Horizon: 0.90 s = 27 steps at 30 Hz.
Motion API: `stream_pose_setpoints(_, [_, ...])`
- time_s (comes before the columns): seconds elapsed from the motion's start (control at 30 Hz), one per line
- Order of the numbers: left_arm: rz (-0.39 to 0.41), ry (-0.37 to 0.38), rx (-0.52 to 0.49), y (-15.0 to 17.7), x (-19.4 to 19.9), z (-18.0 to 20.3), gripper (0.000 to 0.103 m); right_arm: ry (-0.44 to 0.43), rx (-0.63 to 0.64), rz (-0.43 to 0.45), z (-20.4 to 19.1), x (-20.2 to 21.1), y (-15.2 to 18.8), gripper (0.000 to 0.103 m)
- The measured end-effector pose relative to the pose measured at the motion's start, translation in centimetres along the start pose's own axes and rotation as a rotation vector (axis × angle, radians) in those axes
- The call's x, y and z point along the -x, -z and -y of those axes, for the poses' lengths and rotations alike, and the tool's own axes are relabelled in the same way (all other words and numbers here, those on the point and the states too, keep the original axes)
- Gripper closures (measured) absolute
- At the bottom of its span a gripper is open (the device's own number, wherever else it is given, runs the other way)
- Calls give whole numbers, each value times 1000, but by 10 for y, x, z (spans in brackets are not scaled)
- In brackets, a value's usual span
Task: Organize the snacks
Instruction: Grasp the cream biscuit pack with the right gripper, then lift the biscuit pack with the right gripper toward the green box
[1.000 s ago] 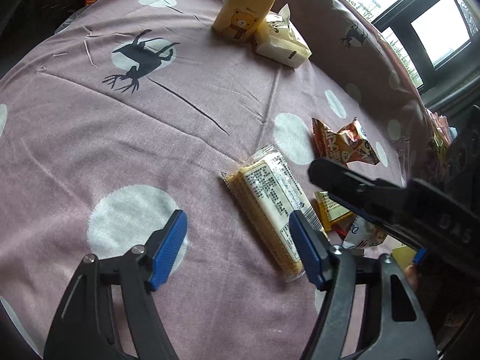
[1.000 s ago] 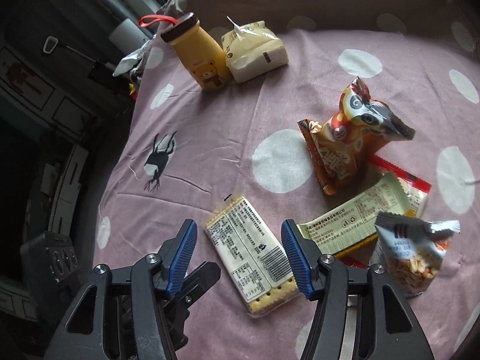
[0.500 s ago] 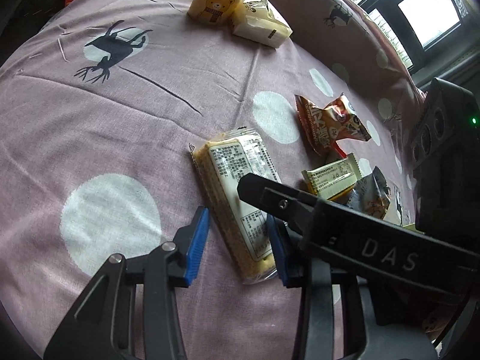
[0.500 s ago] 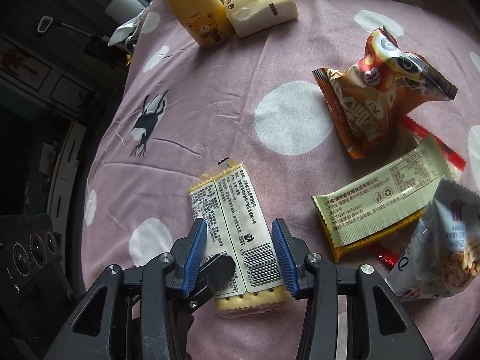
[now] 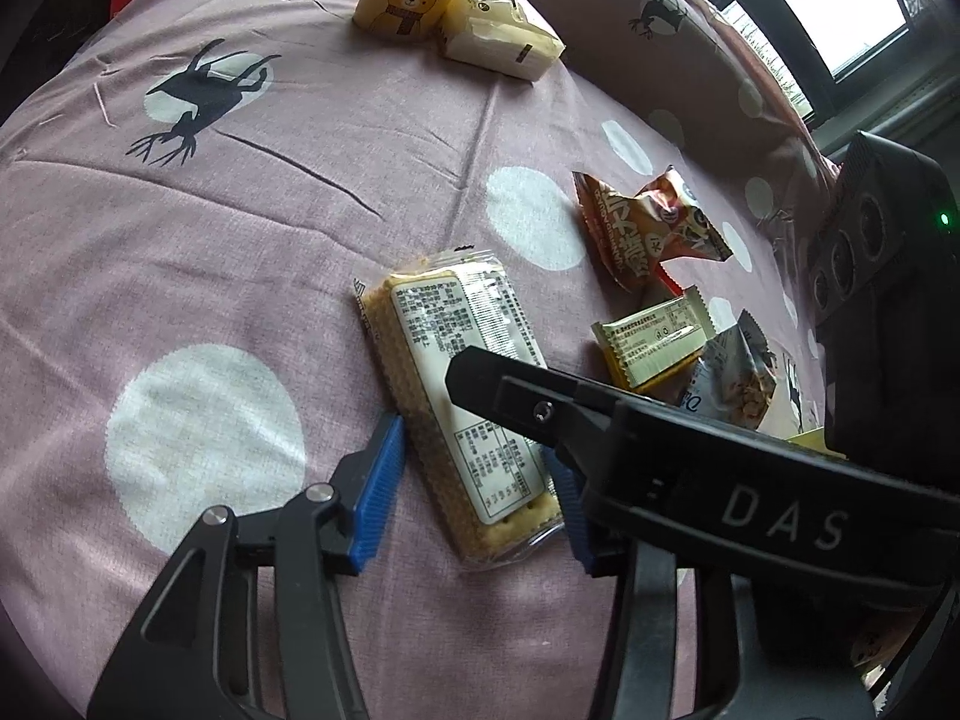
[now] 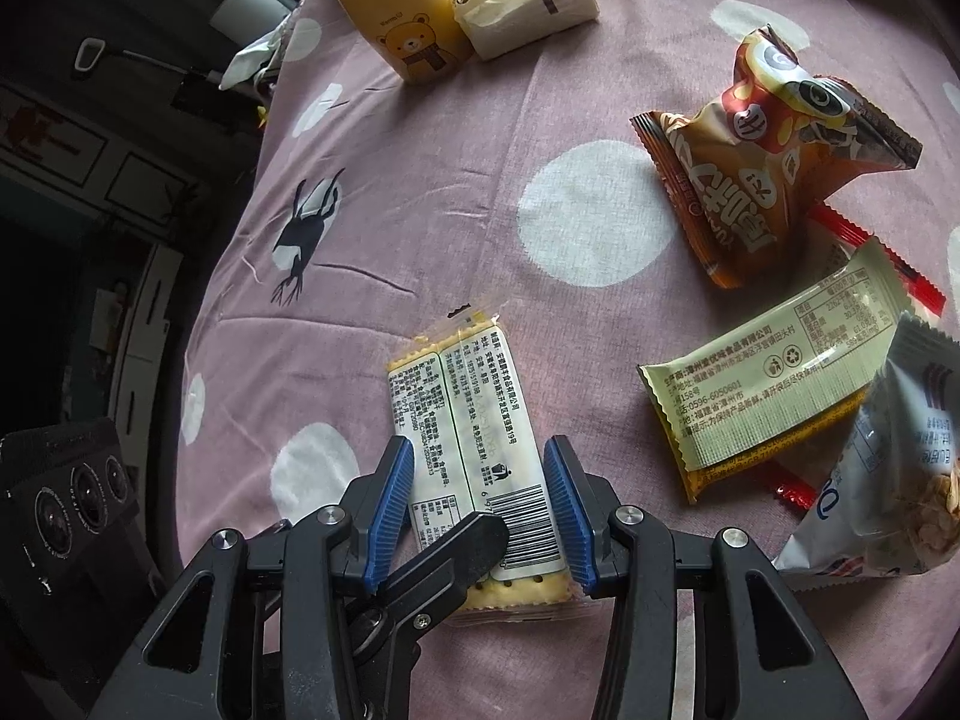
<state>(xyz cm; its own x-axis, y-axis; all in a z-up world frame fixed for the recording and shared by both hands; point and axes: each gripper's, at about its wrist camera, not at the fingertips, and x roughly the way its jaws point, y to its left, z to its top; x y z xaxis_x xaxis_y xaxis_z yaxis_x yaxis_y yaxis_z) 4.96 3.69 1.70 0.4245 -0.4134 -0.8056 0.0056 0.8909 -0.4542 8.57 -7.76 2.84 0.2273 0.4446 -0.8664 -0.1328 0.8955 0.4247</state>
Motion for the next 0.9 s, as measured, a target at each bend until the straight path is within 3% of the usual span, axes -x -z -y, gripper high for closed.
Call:
stream_pose_setpoints(0.4, [75,-84,-75,10,17,14,56,6,3,33,-10,8,13,54])
stream_pose_setpoints(0.9, [220,13,-151,19,62,34,55,39,20,229,-38,68,32,54])
